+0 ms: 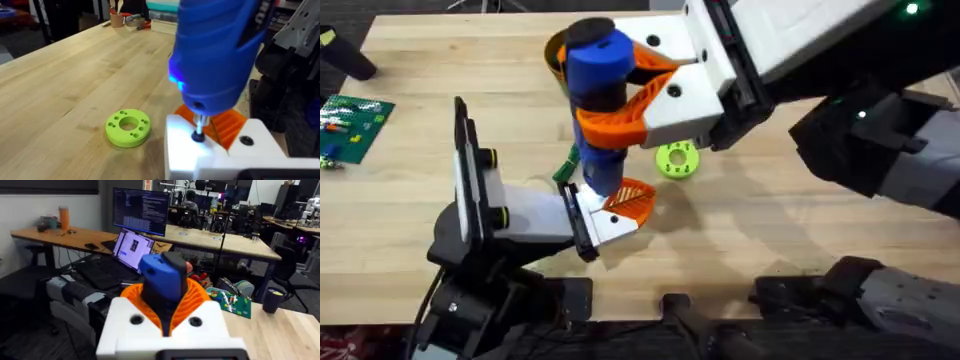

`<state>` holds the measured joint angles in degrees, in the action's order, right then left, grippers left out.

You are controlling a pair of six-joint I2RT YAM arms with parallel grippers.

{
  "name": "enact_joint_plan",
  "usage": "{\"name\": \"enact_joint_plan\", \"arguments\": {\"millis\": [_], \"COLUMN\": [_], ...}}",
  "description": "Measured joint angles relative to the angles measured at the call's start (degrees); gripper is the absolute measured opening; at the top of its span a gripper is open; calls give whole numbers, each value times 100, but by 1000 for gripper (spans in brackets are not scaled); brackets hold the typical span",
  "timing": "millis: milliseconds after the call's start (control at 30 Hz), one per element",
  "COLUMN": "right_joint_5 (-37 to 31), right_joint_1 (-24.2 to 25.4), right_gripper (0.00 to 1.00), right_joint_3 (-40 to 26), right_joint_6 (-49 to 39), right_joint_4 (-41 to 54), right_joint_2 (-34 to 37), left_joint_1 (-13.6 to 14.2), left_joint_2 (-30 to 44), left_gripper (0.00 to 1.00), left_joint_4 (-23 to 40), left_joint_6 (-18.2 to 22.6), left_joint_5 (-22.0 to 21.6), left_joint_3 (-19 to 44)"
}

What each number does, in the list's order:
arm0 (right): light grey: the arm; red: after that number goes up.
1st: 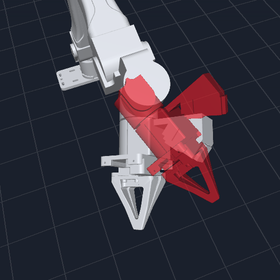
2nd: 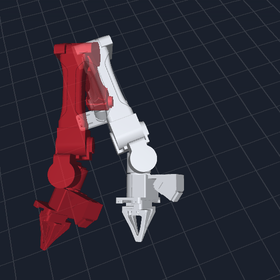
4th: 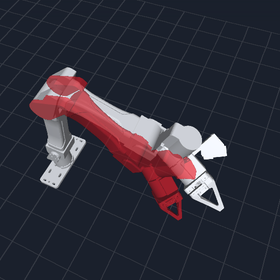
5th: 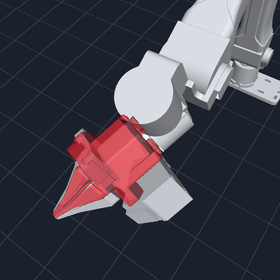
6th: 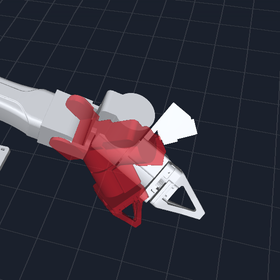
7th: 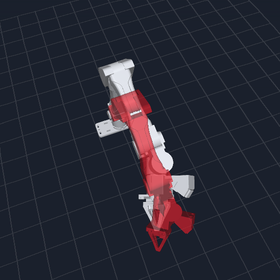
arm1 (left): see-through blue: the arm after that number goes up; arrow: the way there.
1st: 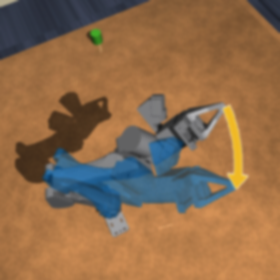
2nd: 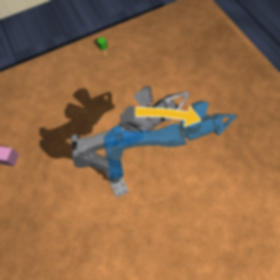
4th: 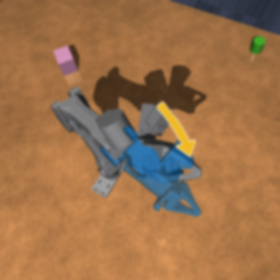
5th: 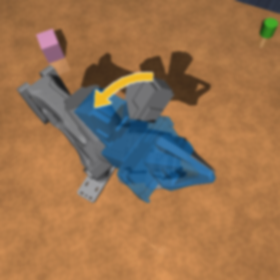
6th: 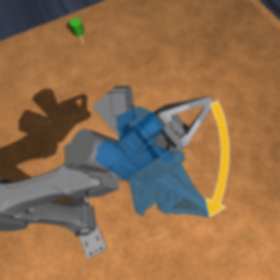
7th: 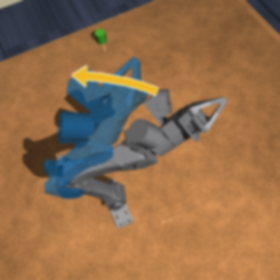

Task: Pick up the gripper from the table and insert it into the empty holder that is missing its gripper. Then pick up a screw, insert it into the mounting hole, and use the screwdriver to tighten it. Finally, clean up the table by picking up the vegetable and placing it into the bucket.

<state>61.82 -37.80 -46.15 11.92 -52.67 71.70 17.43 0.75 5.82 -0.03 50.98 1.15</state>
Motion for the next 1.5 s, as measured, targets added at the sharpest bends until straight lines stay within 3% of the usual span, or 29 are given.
{"name": "enact_joint_plan", "arguments": {"millis": [1233, 1500], "right_joint_5": [44, 358], "right_joint_1": [2, 98], "right_gripper": [56, 56], "right_joint_3": [-69, -1007], "right_joint_6": [-169, 189], "right_joint_4": [105, -1], "right_joint_2": [4, 4], "left_joint_1": [0, 0], "left_joint_2": [-2, 0], "left_gripper": [18, 18], "left_joint_4": [-2, 0], "left_joint_6": [2, 2], "left_joint_5": [0, 1], "left_joint_3": [0, 0]}}
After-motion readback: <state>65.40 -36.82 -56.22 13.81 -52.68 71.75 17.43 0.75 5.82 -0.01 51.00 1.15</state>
